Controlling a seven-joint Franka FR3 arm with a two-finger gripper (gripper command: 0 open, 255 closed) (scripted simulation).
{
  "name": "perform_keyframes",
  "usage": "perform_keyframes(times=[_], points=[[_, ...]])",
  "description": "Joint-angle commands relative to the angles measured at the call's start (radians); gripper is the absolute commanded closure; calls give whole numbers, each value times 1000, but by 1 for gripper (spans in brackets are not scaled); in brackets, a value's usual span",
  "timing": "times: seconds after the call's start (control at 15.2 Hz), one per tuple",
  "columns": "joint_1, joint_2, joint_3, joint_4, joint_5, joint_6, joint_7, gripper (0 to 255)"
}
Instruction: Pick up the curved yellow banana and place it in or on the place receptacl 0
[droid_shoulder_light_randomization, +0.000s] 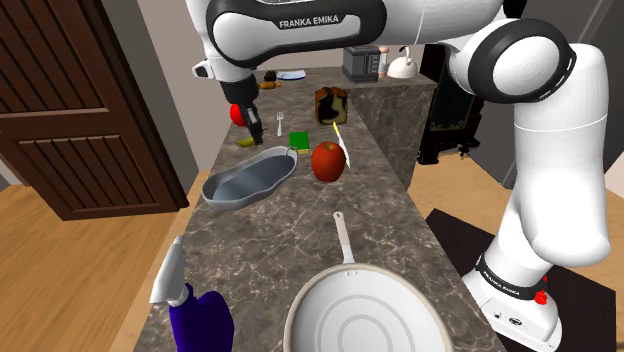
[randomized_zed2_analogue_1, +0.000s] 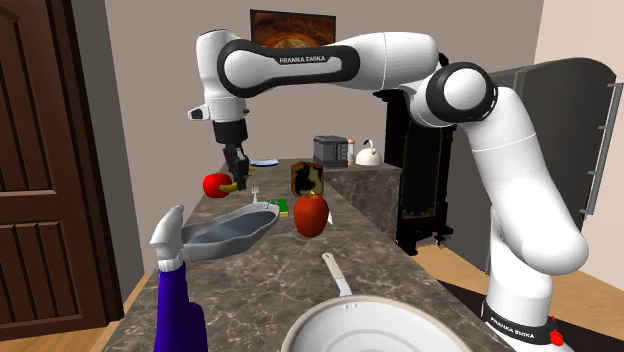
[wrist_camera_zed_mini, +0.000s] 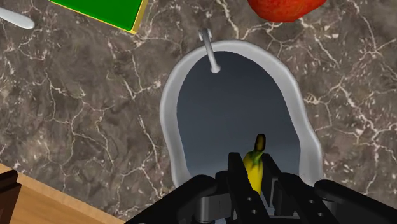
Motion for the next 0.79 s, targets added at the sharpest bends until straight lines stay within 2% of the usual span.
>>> perform_keyframes(times=[0.0,0.59,0.73], points=[[-3,-2,0,-28,0,27,3,255],[-17,-17,-2,-180,1,162,25,255],[-17,-17,-2,-180,1,162,25,255]])
